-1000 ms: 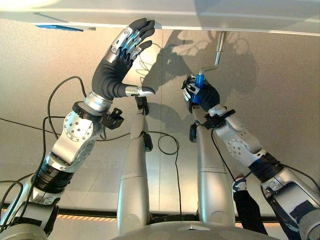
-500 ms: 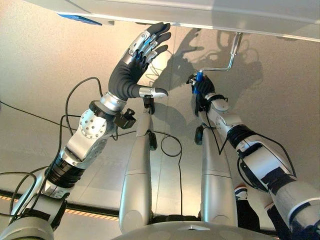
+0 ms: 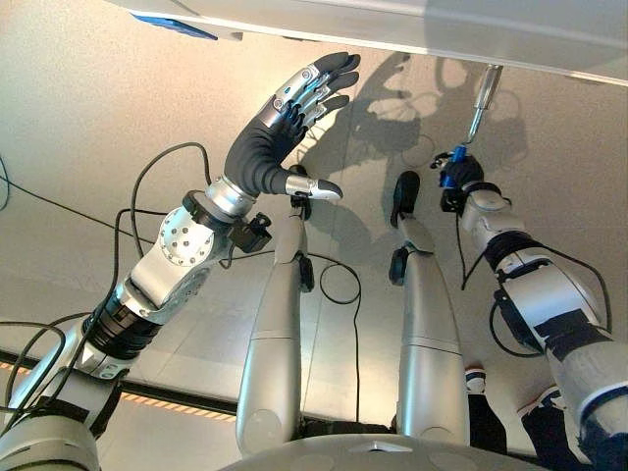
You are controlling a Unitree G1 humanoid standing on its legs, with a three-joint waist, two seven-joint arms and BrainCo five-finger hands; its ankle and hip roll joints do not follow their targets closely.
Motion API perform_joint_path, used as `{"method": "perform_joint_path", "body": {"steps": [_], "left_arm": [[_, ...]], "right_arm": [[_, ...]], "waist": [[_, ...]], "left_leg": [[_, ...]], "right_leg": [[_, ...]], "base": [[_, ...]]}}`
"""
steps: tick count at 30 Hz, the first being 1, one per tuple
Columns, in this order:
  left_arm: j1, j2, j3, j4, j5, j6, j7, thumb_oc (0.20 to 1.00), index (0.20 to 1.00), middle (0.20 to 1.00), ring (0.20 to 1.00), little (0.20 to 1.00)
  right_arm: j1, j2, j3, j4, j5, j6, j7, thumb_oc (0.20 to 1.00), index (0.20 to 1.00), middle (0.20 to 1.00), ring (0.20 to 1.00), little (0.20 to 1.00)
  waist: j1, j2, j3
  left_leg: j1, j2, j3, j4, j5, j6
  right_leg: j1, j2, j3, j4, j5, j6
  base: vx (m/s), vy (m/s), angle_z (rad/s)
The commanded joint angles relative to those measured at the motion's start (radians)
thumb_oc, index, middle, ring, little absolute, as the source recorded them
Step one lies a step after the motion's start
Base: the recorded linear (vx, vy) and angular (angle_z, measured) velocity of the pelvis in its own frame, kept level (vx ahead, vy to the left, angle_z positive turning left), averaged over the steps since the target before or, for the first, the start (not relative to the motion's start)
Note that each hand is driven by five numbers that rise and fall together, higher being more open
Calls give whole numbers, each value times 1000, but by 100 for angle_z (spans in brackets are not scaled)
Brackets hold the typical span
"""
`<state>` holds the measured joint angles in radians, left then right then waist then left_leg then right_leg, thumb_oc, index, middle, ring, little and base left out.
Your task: Raise the hospital bed
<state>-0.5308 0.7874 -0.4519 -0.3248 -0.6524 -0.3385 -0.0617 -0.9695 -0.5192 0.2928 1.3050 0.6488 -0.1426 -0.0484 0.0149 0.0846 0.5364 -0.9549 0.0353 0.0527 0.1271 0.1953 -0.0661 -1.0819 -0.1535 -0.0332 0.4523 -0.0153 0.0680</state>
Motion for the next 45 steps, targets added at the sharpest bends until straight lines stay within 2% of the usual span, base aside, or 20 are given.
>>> {"method": "perform_joint_path", "body": {"steps": [1, 5, 11, 13, 14, 15, 17, 18, 19, 20, 22, 23, 26, 30, 34, 37, 39, 40, 42, 45], "left_arm": [[16, -15, 28, -94, -19, -50, -27, 1000, 1000, 1000, 1000, 1000], [20, 6, 40, -91, -17, -56, -28, 1000, 1000, 1000, 1000, 1000], [57, 25, 85, -99, -8, -63, -22, 1000, 1000, 1000, 1000, 1000], [76, 25, 118, -104, 2, -65, -15, 1000, 1000, 1000, 1000, 1000], [108, 17, 158, -109, 14, -64, -6, 1000, 1000, 1000, 1000, 1000], [118, 11, 176, -107, 21, -64, -2, 1000, 1000, 1000, 1000, 1000], [134, 3, 200, -104, 26, -64, 2, 1000, 1000, 1000, 1000, 1000], [134, 4, 198, -104, 26, -64, 2, 1000, 1000, 1000, 1000, 1000], [149, 7, 232, -104, 33, -65, 7, 1000, 1000, 1000, 1000, 1000], [151, 7, 231, -106, 33, -64, 7, 1000, 1000, 1000, 1000, 1000], [185, 10, 279, -121, 38, -62, 7, 1000, 1000, 1000, 1000, 1000], [187, 10, 279, -123, 38, -61, 7, 1000, 1000, 1000, 1000, 1000], [234, 27, 347, -154, 43, -61, 7, 1000, 1000, 1000, 1000, 1000], [267, 26, 390, -182, 19, -62, -1, 1000, 1000, 1000, 1000, 1000], [275, 33, 395, -198, 3, -64, -10, 1000, 1000, 1000, 1000, 1000], [267, 43, 370, -205, -25, -66, -28, 1000, 1000, 1000, 1000, 1000], [262, 44, 354, -200, -21, -64, -27, 1000, 1000, 1000, 1000, 1000], [239, 42, 321, -187, -8, -60, -25, 1000, 1000, 1000, 1000, 1000], [232, 41, 308, -178, 1, -60, -21, 1000, 1000, 1000, 1000, 1000], [202, 34, 276, -166, 25, -62, -1, 1000, 1000, 1000, 1000, 1000]], "right_arm": [[60, -112, -4, 38, 64, -18, -45, 200, 200, 200, 200, 200], [146, -187, -80, 50, 118, -32, -43, 200, 200, 200, 200, 200], [253, -210, -134, -93, 192, -94, -46, 200, 200, 200, 200, 200], [327, -204, -154, -227, 202, -135, -53, 200, 200, 200, 200, 200], [444, -181, -197, -470, 190, -183, -76, 200, 200, 200, 200, 200], [487, -174, -222, -551, 191, -207, -72, 200, 200, 200, 200, 200], [561, -154, -277, -696, 175, -245, -83, 200, 200, 200, 200, 200], [567, -152, -281, -702, 172, -243, -86, 200, 200, 200, 200, 200], [626, -149, -319, -870, 155, -272, -77, 200, 200, 200, 200, 200], [633, -147, -322, -879, 151, -269, -82, 200, 200, 200, 200, 200], [709, -141, -390, -1107, 130, -308, -63, 200, 200, 200, 200, 200], [715, -139, -393, -1115, 127, -304, -66, 200, 200, 200, 200, 200], [771, -139, -462, -1325, 81, -338, -61, 200, 200, 200, 200, 200], [785, -116, -475, -1474, 123, -356, -16, 200, 200, 200, 200, 200], [772, -110, -422, -1536, 201, -358, 54, 200, 200, 200, 200, 200], [729, -154, -234, -1636, 294, -279, 194, 200, 200, 200, 200, 200], [708, -165, -178, -1640, 304, -258, 209, 200, 200, 200, 200, 200], [637, -173, -54, -1622, 324, -211, 245, 200, 200, 200, 200, 200], [610, -171, -13, -1623, 308, -201, 242, 200, 200, 200, 200, 200], [475, -98, 147, -1594, 288, -176, 237, 200, 200, 200, 200, 200]], "waist": [[-37, 51, -16], [-50, 47, -16], [-69, 29, -16], [-82, 17, -16], [-98, 2, -16], [-106, -3, -16], [-116, -12, -16], [-115, -12, -16], [-126, -20, -16], [-126, -20, -16], [-140, -32, -16], [-140, -32, -16], [-151, -43, -16], [-157, -51, -16], [-154, -55, -16], [-145, -58, -16], [-144, -59, -16], [-134, -54, -16], [-131, -52, -16], [-109, -39, -16]], "left_leg": [[38, -19, 27, 142, -163, 4], [42, -20, 27, 143, -167, 5], [43, -17, 30, 144, -166, 3], [43, -16, 32, 141, -165, 2], [40, -16, 33, 140, -163, 2], [38, -16, 32, 140, -164, 2], [35, -15, 31, 143, -165, 4], [36, -16, 31, 143, -165, 4], [30, -15, 31, 146, -167, 5], [31, -15, 31, 146, -167, 5], [23, -14, 35, 150, -170, 6], [23, -14, 35, 151, -170, 6], [19, -11, 36, 157, -175, 7], [17, -11, 36, 160, -177, 7], [13, -11, 37, 162, -177, 7], [8, -10, 39, 162, -171, 7], [5, -9, 40, 163, -170, 7], [3, -10, 39, 161, -165, 7], [2, -9, 39, 161, -164, 7], [6, -10, 40, 155, -159, 6]], "right_leg": [[86, 12, -11, -182, 115, 104], [88, 12, -10, -178, 111, 104], [89, 15, -7, -179, 111, 104], [86, 18, -6, -181, 113, 105], [83, 19, -2, -181, 114, 105], [81, 20, 0, -181, 114, 105], [79, 20, 1, -177, 113, 104], [79, 20, 1, -176, 112, 105], [74, 21, 2, -174, 113, 104], [75, 21, 2, -174, 112, 105], [67, 21, 5, -171, 111, 105], [67, 21, 5, -170, 111, 105], [66, 22, 8, -169, 112, 106], [67, 23, 7, -169, 113, 107], [65, 24, 7, -167, 115, 108], [62, 24, 5, -169, 122, 106], [62, 23, 4, -170, 124, 106], [62, 23, 4, -172, 127, 105], [62, 21, 2, -173, 127, 104], [66, 20, -1, -175, 130, 103]], "base": [[0, 0, 0], [2, -1, 2], [3, -5, 5], [0, 0, 0], [0, 0, 0], [0, 0, 0], [2, -3, -4], [2, 5, -5], [0, 0, 0], [2, 8, -4], [-2, 1, -7], [-7, -3, -11], [-4, -2, -7], [0, 0, 0], [0, 0, 0], [0, 0, 0], [0, 0, 0], [0, 0, 0], [0, 0, 0], [0, 0, 0]]}}
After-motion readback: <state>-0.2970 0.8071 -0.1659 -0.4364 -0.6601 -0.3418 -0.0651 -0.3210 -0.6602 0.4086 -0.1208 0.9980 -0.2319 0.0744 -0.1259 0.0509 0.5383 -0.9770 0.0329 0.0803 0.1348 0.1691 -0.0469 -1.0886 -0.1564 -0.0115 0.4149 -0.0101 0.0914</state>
